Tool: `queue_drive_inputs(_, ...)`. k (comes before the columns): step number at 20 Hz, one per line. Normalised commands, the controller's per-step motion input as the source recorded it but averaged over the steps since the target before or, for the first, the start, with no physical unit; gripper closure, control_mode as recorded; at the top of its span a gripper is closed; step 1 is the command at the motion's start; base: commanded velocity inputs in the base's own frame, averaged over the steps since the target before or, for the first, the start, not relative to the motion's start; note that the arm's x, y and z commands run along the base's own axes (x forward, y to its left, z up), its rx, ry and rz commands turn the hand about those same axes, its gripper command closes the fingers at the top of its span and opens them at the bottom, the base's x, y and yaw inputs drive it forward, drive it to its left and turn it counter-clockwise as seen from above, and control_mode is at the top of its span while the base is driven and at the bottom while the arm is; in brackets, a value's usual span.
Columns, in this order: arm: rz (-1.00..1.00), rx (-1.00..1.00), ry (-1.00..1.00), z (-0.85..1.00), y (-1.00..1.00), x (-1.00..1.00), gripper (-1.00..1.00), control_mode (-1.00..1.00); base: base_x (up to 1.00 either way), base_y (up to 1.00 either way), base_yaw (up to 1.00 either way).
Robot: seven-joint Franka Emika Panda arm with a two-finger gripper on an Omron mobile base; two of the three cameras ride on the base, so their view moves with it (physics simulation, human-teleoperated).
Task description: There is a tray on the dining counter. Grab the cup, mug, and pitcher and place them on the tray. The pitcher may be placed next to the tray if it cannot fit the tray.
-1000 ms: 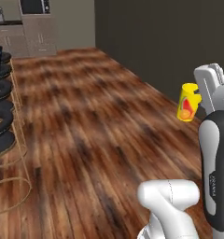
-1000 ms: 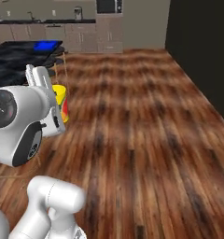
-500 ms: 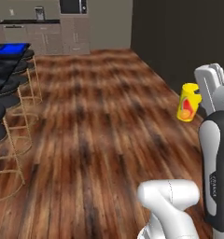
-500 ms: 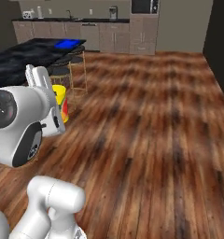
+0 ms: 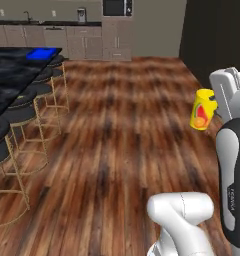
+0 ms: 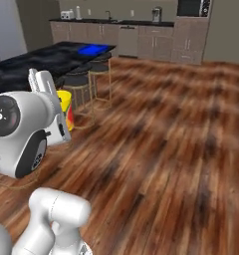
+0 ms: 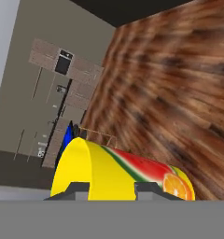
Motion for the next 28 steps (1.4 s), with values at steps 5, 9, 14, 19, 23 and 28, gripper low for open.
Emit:
queue_drive_inputs(5,0.00,0.00,0.00,0.00,0.00,0.00,1.00,1.00,1.00,-0.49,0.39)
queue_drive_inputs(9,0.00,0.00,0.00,0.00,0.00,0.00,1.00,1.00,1.00,-0.63,0.40)
queue_drive_inputs(14,0.00,0.00,0.00,0.00,0.00,0.00,1.00,1.00,1.00,-0.85,0.37)
queue_drive_inputs(19,0.00,0.00,0.00,0.00,0.00,0.00,1.00,1.00,0.90,-0.97,0.37)
queue_drive_inputs(23,0.00,0.00,0.00,0.00,0.00,0.00,1.00,1.00,0.77,-1.00,0.33)
queue_drive_inputs(28,0.00,0.00,0.00,0.00,0.00,0.00,1.00,1.00,0.52,-1.00,0.27)
